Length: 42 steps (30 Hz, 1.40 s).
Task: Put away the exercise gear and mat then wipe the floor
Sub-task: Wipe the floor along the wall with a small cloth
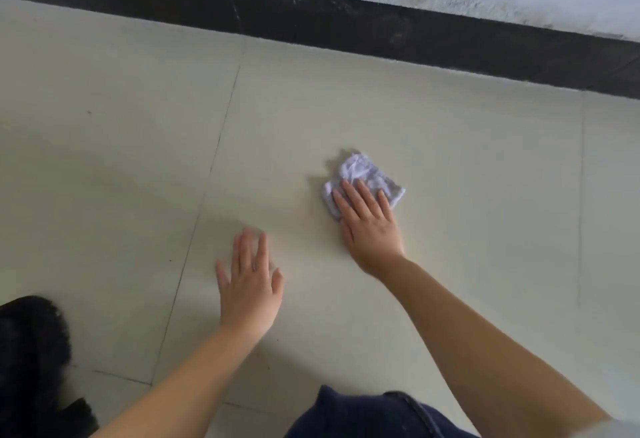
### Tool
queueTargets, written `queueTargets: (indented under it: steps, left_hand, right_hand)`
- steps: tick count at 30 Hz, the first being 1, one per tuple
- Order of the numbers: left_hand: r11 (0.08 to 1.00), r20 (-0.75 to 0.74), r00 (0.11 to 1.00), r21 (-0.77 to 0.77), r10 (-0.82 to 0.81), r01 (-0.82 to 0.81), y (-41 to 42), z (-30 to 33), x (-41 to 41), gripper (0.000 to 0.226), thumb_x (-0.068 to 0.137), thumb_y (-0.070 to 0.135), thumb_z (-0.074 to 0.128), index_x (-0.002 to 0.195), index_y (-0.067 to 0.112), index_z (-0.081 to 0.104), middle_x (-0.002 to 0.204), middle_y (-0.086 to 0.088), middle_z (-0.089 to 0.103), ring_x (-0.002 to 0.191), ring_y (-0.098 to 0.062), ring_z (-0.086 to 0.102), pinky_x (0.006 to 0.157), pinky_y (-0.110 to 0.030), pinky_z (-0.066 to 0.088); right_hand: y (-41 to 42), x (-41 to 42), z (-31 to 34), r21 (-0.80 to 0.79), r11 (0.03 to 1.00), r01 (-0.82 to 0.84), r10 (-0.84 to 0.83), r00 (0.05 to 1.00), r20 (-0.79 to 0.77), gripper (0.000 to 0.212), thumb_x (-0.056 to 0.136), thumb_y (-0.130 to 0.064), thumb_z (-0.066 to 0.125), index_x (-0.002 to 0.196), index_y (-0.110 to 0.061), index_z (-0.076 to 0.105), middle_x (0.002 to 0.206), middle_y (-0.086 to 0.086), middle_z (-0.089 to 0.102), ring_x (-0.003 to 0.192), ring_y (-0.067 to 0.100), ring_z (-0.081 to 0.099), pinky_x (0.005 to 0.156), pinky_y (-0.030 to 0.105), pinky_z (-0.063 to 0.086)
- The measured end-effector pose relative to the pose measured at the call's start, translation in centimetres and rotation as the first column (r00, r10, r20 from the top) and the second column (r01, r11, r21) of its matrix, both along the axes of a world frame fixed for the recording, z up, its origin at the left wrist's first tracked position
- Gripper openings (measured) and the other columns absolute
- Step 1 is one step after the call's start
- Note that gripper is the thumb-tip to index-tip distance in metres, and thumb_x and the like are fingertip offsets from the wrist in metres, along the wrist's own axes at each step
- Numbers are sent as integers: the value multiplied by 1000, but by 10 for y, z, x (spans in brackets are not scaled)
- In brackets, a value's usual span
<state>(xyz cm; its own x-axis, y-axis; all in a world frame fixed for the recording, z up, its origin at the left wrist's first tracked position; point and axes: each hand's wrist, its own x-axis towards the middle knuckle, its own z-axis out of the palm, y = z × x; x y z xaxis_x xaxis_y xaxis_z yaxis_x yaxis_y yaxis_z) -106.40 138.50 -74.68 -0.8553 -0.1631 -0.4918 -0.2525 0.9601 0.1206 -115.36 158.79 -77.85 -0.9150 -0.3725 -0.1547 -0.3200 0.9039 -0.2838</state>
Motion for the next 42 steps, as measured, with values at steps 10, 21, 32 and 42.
queueTargets:
  steps: [10,21,32,42]
  left_hand:
    - [925,-261,925,336,275,-179,-38,8,-3,61,92,38,26,143,7,37,149,-10,38,136,-23,39,111,-37,28]
    - [760,-216,789,498,576,-419,-77,7,-22,49,100,18,37,147,11,28,147,-9,36,137,-22,36,111,-46,33]
    - [919,-217,918,293,332,-263,-45,15,-62,50,99,30,35,145,10,34,147,-13,39,135,-30,35,106,-42,33]
    - [941,-101,940,65,-326,333,80,-8,-77,57,88,42,31,136,16,48,143,-13,47,132,-28,45,96,-62,38]
  right_hand:
    - [-122,-67,1,31,942,-333,332,943,21,52,101,-31,23,151,-19,20,159,5,15,147,26,9,118,47,4]
    - [-74,-157,1,137,964,-226,235,970,-57,55,102,-38,12,151,-14,21,157,13,21,145,32,18,115,52,9]
    - [-42,-3,-6,43,654,-755,756,653,-45,49,99,-37,30,145,-21,37,151,0,37,142,22,26,116,43,14]
    - [113,-90,7,109,639,761,-768,640,32,54,101,-31,25,153,-20,11,161,4,4,148,23,1,119,45,-2]
